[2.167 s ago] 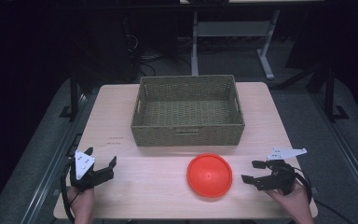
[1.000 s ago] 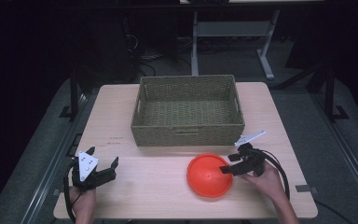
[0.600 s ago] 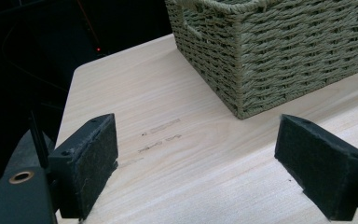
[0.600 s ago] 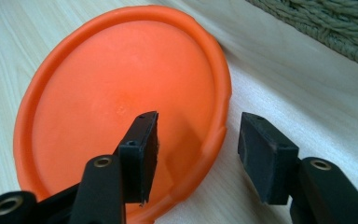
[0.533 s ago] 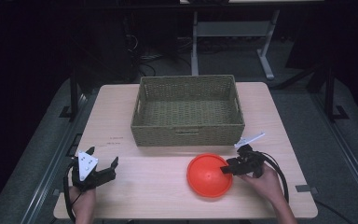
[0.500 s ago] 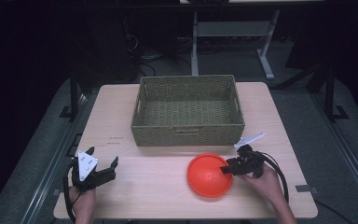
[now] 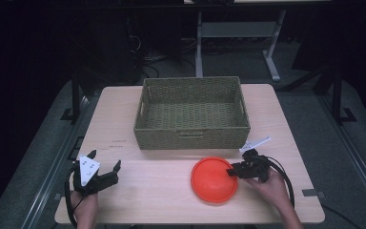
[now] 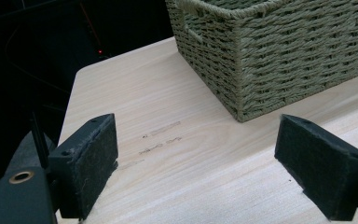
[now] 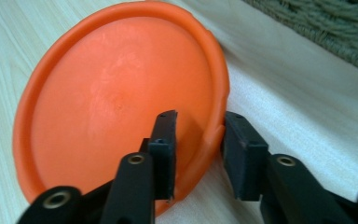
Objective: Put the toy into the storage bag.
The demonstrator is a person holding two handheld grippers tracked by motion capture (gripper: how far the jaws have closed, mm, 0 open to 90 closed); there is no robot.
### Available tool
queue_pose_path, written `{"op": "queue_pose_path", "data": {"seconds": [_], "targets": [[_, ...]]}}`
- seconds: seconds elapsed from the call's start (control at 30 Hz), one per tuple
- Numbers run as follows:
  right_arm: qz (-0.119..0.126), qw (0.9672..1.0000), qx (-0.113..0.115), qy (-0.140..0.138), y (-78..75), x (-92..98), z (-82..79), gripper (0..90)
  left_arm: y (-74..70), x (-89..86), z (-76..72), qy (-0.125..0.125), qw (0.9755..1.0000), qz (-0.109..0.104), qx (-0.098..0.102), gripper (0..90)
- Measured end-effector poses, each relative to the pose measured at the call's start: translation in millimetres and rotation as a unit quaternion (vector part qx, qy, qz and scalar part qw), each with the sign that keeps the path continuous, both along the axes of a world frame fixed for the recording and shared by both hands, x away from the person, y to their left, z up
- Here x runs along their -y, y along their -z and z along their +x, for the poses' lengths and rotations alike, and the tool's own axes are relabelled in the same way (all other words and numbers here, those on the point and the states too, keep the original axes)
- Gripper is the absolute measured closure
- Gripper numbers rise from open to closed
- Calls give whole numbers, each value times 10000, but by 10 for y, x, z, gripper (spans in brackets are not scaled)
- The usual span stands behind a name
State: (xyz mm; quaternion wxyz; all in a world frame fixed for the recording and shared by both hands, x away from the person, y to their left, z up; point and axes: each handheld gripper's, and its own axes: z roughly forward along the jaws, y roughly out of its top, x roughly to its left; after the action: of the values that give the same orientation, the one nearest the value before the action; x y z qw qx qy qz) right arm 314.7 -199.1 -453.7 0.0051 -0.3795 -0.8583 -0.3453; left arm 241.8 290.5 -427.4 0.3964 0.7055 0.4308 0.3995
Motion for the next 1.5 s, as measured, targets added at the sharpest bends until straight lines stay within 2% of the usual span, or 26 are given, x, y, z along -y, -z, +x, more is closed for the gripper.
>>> {"op": "queue_pose_path", "data": {"seconds": [0.1,0.17,0.27,0.37,0.47,0.5,0.57,0.83,0.97,1.03,1.23,1.4,1.5], "targets": [[42,10000,64,-6,-28,2,-19,703,1,-1,-1,-13,10000,-23,-3,127],[74,10000,61,27,-73,17,-46,736,-4,-4,-3,-3,10000,34,33,127],[175,9996,211,63,-175,71,-127,780,0,-7,-1,-13,10000,0,30,127],[225,9993,288,97,-214,74,-161,796,-1,-1,3,-13,10000,2,4,127],[424,9987,272,111,-271,80,-177,816,1,28,-5,26,10000,49,42,127],[485,9984,262,109,-302,83,-191,816,0,32,-3,31,9999,100,43,127],[429,9985,319,135,-347,80,-220,817,8,37,4,30,10000,86,21,127],[520,9979,373,90,-466,70,-302,818,3,30,-2,-1,9999,98,42,127],[611,9970,476,-7,-587,58,-343,819,2,30,-4,-8,10000,71,34,127],[722,9958,562,-16,-707,75,-363,819,3,30,-5,-3,10000,80,26,127],[636,9955,696,-33,-925,93,-356,819,3,14,-6,-36,10000,49,21,127],[521,9966,642,-42,-1025,96,-288,819,5,11,-8,-48,10000,70,37,127],[550,9968,578,-54,-1072,102,-224,819,3,3,-8,-59,10000,52,11,127]]}}
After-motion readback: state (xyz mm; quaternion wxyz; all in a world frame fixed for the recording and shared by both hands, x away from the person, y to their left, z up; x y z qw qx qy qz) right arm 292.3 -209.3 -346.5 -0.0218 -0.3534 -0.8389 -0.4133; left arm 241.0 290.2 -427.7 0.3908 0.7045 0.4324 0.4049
